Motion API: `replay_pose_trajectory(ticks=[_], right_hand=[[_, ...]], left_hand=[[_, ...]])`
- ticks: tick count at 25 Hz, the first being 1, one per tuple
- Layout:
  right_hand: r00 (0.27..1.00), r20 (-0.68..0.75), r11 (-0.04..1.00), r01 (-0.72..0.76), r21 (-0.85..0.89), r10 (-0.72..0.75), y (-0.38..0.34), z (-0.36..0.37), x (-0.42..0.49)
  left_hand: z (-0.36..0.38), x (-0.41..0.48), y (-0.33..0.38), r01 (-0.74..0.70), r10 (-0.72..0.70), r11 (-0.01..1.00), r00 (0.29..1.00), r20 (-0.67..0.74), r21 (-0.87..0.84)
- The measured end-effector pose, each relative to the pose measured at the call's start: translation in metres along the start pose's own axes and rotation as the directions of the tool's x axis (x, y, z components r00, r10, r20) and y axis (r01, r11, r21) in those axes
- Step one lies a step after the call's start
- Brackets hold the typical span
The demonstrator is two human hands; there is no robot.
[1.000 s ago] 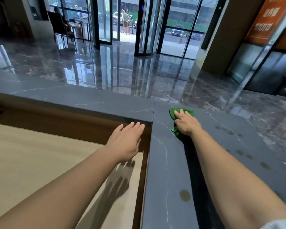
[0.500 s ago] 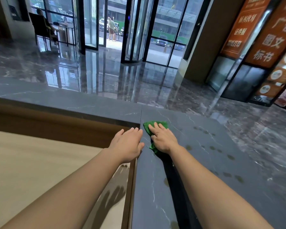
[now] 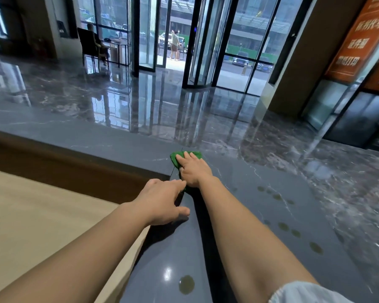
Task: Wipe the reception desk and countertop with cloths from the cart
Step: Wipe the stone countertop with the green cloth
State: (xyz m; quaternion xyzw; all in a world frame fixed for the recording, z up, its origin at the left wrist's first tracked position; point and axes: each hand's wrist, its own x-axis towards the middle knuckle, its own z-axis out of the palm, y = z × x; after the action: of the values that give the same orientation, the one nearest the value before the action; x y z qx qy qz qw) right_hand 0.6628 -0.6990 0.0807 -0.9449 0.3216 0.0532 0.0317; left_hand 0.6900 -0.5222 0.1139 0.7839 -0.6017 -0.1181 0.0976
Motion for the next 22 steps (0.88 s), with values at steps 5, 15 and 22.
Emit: replay_pose_trajectory(ticks=[5,15,22], right_hand=[[1.0,0.018,1.0,0.003,0.015,-0.003,0.04,-0.003,0.01],[0.878,0.044,0.875,-0.478,0.074,0.476,0.197,-0.001,-0.061],[0.957,-0.087,0.956,-0.264,0.131,0.276,0.082,0.007,-0.06]], left_hand=[[0.002,0.014,0.014,0.012,-0.031,0.996,0.978,0.206,0.092],[0.005,0.022,0.01,0.017,-0.054,0.994,0.938,0.343,0.111],[0.001,0.024,0.019,0.012,-0.071,0.987,0.928,0.367,0.161]])
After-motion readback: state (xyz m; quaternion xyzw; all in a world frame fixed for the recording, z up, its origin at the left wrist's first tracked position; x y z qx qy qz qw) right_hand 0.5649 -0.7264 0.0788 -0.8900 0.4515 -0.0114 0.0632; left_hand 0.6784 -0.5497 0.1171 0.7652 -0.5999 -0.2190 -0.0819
